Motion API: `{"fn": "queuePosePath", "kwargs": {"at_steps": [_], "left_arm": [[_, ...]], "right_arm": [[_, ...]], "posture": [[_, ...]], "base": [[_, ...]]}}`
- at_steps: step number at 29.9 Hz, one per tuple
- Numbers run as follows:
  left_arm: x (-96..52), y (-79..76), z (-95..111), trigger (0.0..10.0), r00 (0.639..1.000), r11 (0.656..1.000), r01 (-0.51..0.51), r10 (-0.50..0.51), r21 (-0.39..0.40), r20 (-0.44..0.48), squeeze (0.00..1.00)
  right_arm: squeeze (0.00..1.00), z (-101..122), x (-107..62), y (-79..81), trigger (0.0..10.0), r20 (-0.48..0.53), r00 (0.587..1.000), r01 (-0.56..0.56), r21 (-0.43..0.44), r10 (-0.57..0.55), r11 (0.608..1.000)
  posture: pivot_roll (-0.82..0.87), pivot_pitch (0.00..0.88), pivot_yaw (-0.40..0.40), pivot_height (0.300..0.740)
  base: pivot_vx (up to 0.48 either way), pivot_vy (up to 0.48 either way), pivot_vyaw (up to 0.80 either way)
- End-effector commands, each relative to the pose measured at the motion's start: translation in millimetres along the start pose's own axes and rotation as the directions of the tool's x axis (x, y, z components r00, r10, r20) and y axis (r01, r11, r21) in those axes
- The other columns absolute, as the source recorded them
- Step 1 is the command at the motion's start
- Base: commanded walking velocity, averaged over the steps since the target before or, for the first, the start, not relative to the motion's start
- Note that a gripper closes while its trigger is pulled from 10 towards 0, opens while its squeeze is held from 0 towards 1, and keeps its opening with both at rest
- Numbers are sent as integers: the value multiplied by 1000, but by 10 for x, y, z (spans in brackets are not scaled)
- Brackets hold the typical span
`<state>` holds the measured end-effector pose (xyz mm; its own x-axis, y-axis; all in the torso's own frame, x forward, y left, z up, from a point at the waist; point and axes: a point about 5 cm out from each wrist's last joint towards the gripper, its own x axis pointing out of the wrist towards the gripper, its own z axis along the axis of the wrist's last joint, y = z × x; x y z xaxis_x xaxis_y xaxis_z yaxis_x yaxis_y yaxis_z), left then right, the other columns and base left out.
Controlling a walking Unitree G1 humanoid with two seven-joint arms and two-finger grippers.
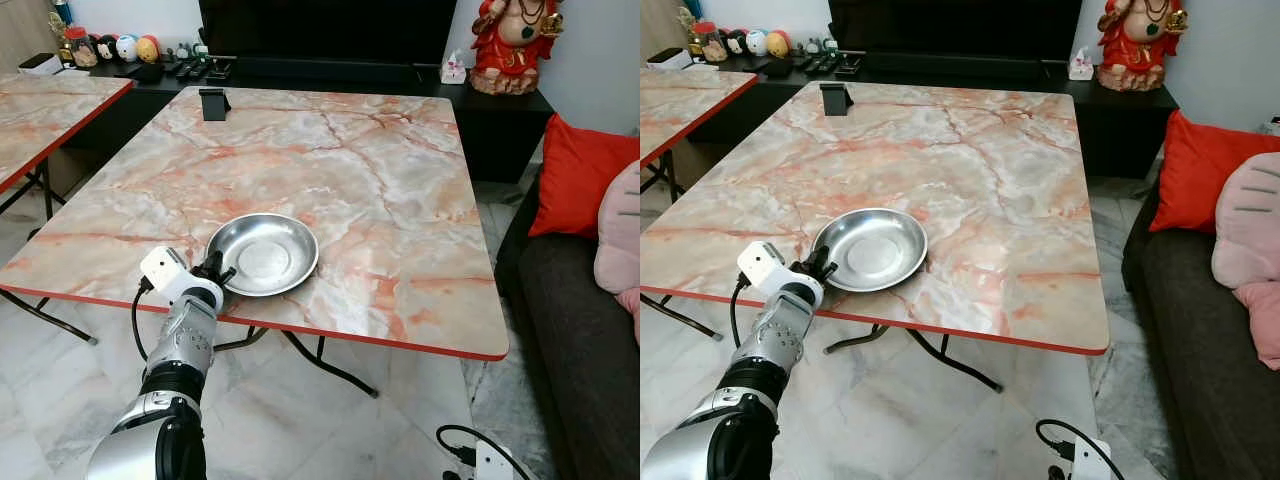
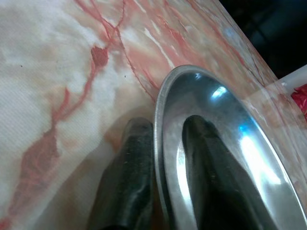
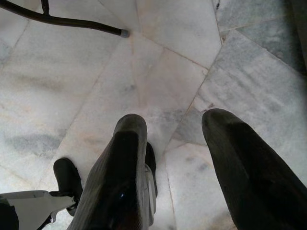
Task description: Setting the table
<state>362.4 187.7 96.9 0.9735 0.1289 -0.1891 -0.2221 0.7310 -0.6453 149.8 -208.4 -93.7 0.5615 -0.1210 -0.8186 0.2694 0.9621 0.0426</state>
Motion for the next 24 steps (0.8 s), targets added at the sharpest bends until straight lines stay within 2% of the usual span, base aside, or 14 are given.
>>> {"fn": "queuePosePath", "kwargs": {"at_steps": [1,11,12,14,20,23,24], "left_arm": [[1,21,-22,10000,1000,1000,-11,11,13,-21,757],[-19,31,-1,10000,1000,999,-12,12,34,-10,729],[-28,43,18,10000,1000,999,-13,13,40,-2,635],[-41,55,45,10000,1000,999,-13,13,46,7,0],[-68,68,95,10000,1000,998,-8,6,67,23,0],[-102,74,161,10000,999,994,-5,-1,109,50,0],[-125,76,205,10000,997,988,-4,-7,154,74,0]], "right_arm": [[0,-11,0,22,10000,-3,1000,-8,-10,8,1000],[0,-15,-1,30,10000,-5,1000,-10,-12,10,1000],[0,-16,0,33,10000,-5,1000,-11,-12,11,1000],[0,-17,0,34,10000,-6,1000,-12,-13,12,1000],[0,-21,-1,37,10000,-8,1000,-13,-14,13,1000],[0,-19,0,42,10000,-7,1000,-15,-14,15,1000],[0,-18,0,43,10000,-6,1000,-16,-13,15,1000]], "posture": [[-16,0,7,740],[-12,0,6,740],[-10,0,7,740],[-10,0,7,740],[-4,0,7,740],[-4,0,7,740],[-4,0,7,740]], "base": [[0,0,0],[0,0,0],[0,0,0],[0,0,0],[0,0,0],[0,0,0],[0,0,0]]}}
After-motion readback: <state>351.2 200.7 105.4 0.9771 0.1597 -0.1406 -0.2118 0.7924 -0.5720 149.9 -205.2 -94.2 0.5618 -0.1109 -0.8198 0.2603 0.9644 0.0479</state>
